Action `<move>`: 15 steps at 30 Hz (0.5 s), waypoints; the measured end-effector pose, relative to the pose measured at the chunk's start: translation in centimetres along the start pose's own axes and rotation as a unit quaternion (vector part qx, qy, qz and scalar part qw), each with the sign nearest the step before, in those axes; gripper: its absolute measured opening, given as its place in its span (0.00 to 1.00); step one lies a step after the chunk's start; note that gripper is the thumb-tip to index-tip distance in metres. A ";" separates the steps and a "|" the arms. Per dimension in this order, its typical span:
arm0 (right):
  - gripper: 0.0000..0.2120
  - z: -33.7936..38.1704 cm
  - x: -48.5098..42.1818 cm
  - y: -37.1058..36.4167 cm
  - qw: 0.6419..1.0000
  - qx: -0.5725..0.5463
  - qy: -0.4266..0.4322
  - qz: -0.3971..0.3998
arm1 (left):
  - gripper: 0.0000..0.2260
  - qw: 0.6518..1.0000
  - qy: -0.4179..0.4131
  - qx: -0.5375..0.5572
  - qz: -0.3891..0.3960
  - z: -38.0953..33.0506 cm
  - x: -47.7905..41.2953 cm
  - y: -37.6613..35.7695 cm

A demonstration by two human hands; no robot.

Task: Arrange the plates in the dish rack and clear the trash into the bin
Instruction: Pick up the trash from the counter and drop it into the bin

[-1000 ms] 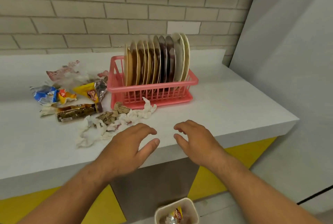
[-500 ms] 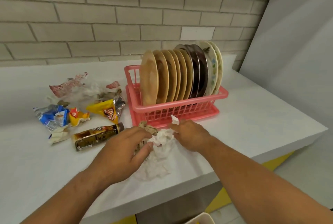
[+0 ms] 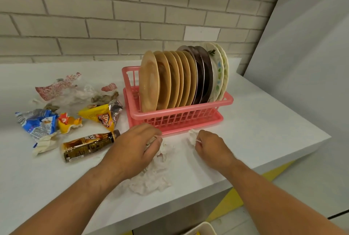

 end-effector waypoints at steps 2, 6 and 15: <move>0.08 -1.3 0.2 0.1 1.000 -0.009 -0.002 -0.008 | 0.12 1.000 0.002 -0.014 -0.003 -0.7 -0.3 -0.1; 0.23 -3.0 0.0 -1.2 0.997 0.060 0.027 0.026 | 0.12 0.995 0.031 -0.081 0.044 -1.9 -0.7 -1.6; 0.22 -3.6 0.6 -2.5 0.988 0.115 0.087 0.052 | 0.14 0.927 0.129 -0.284 0.209 -3.3 -0.8 -5.7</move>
Point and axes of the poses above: each hand's wrist, its own x-axis away from the middle knuckle, its own y-axis out of the back of the hand, z = x × y, the point moved 3 cm from there along -x, towards the middle knuckle, and after that the axes turned 7 degrees about z, right-handed, at the moved point
